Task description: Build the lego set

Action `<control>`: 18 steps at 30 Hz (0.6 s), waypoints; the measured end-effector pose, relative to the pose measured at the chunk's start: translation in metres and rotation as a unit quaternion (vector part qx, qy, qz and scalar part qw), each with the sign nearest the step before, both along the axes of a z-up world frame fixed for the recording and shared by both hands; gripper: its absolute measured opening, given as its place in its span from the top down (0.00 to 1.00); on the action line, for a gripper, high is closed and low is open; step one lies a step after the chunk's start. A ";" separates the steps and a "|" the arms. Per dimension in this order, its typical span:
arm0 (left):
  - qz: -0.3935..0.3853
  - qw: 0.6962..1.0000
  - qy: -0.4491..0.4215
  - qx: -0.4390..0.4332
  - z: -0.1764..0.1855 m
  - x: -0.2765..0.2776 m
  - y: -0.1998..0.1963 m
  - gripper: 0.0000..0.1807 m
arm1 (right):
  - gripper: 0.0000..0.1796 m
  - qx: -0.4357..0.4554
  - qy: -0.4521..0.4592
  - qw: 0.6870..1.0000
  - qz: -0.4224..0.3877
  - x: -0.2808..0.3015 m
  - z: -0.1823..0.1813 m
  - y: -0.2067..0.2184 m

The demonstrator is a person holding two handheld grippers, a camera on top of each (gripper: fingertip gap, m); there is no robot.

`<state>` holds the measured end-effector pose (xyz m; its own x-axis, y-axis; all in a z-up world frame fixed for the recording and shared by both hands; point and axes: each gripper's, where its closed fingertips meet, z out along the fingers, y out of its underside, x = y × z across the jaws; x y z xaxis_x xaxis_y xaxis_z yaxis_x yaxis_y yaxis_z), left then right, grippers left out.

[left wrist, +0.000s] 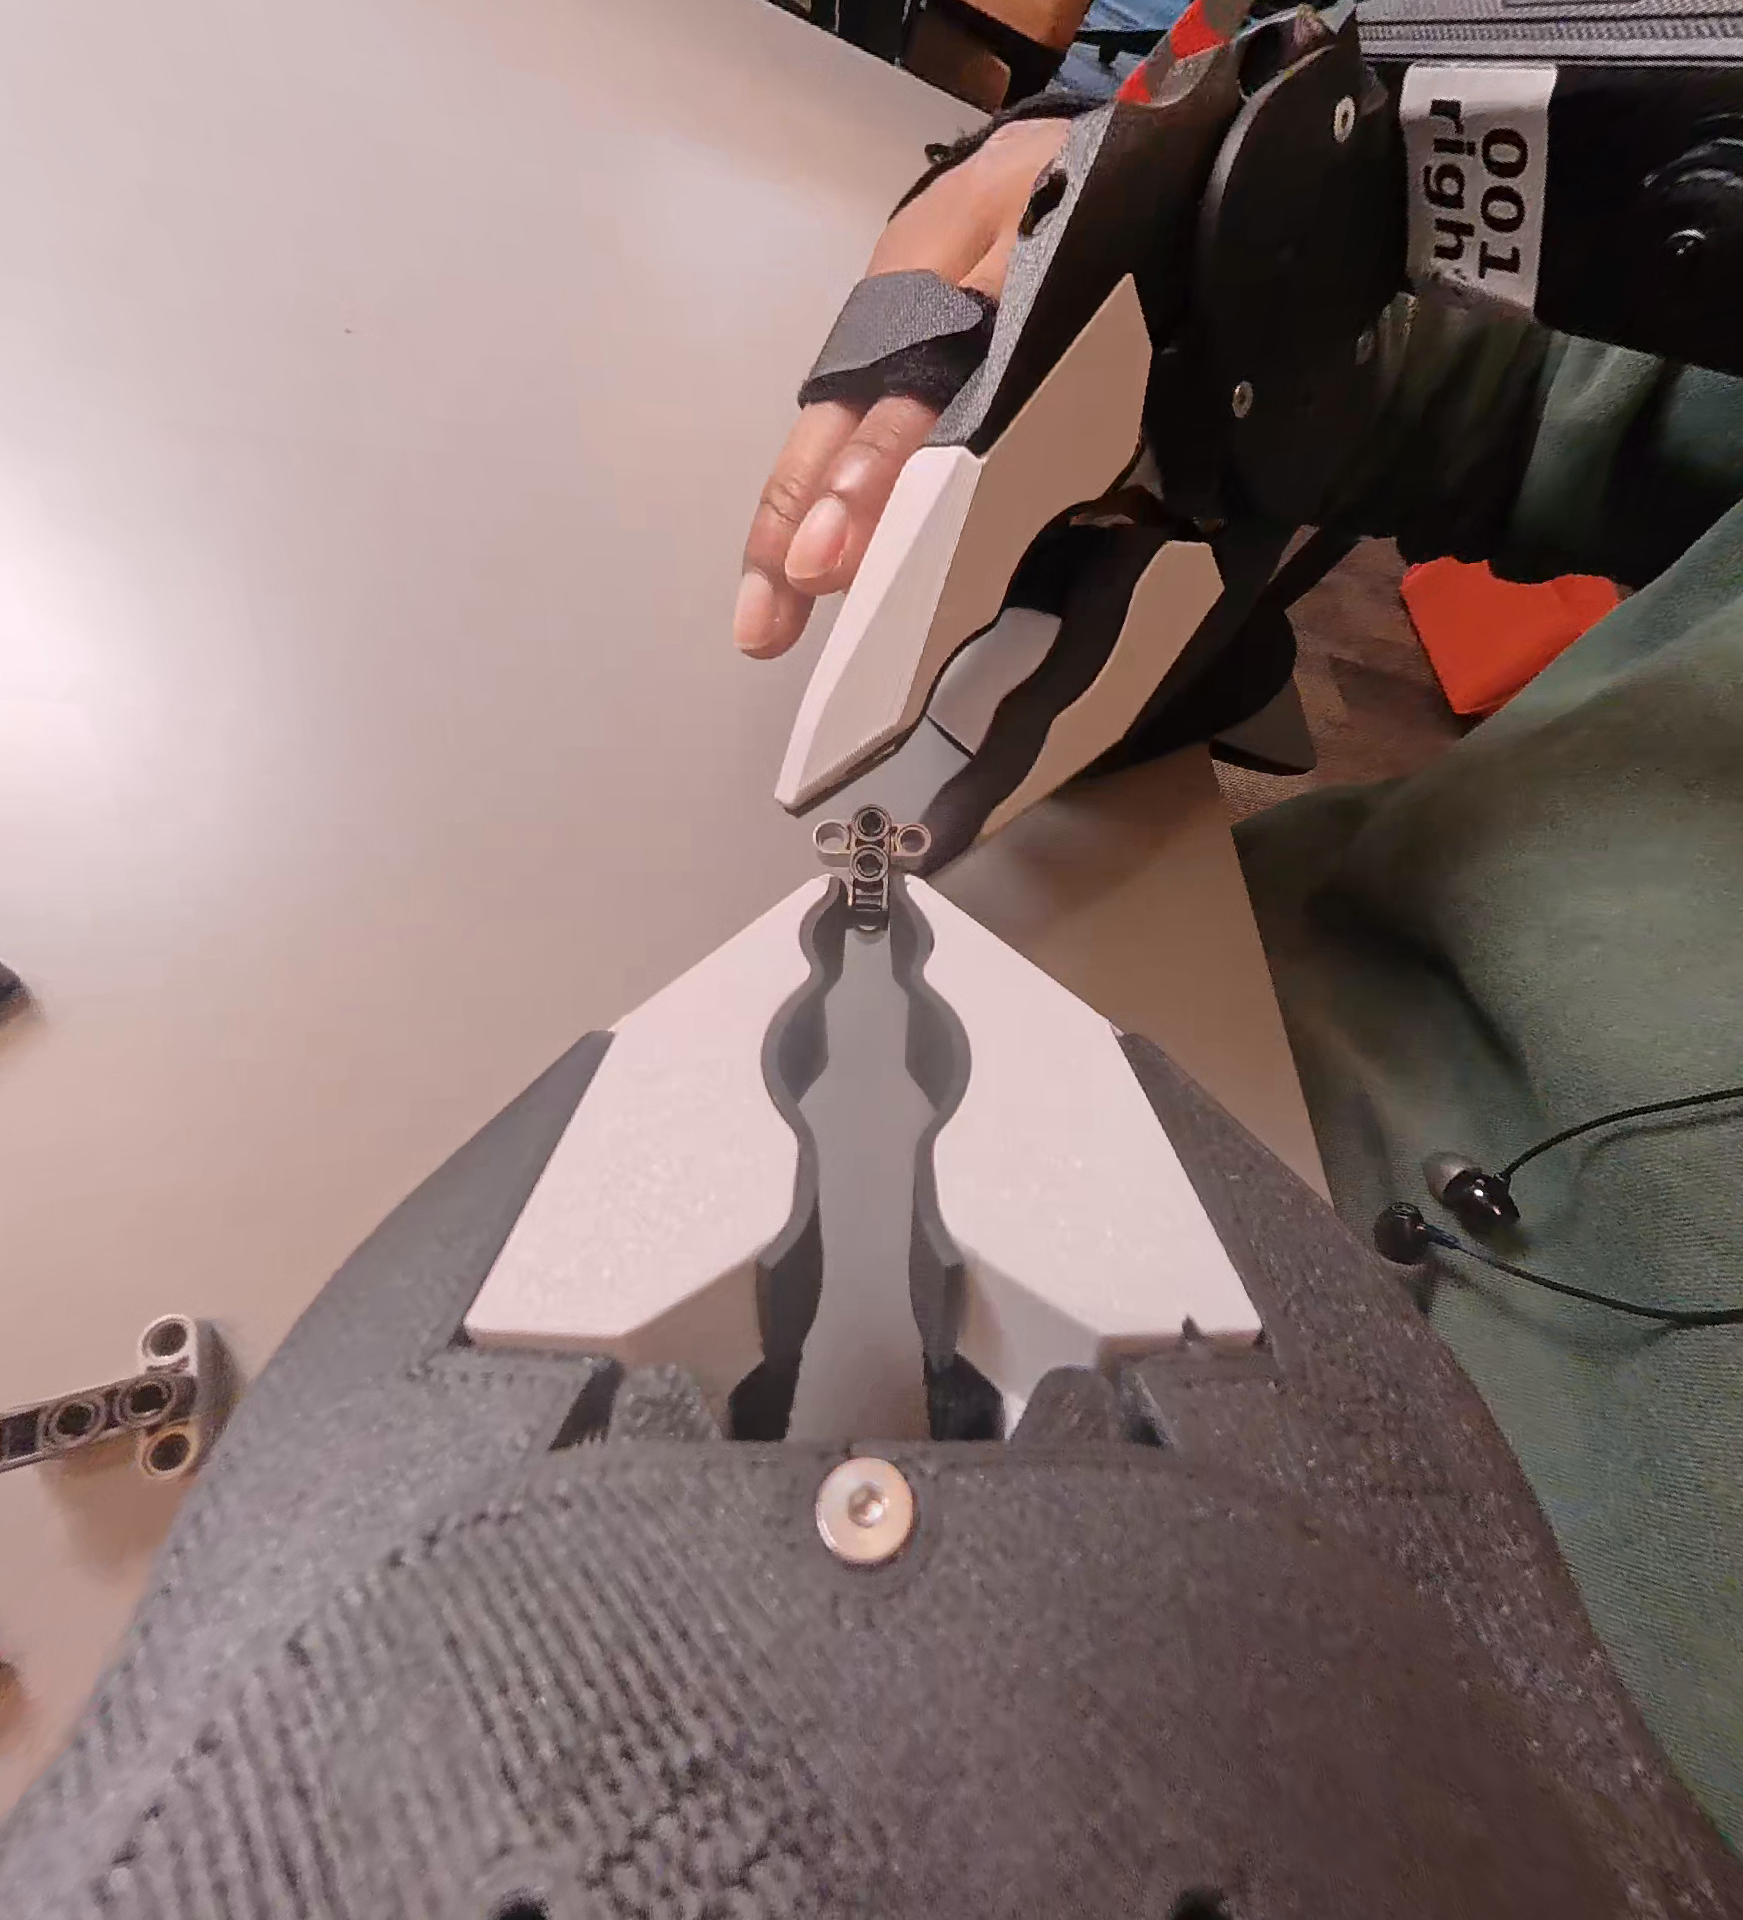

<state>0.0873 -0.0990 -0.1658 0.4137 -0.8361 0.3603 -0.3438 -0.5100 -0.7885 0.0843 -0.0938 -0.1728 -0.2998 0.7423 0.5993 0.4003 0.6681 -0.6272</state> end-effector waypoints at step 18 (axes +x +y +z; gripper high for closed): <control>0.026 0.994 0.003 0.109 0.020 -0.013 0.005 0.86 | 0.90 -0.067 0.049 0.996 -0.019 -0.013 0.017 0.005</control>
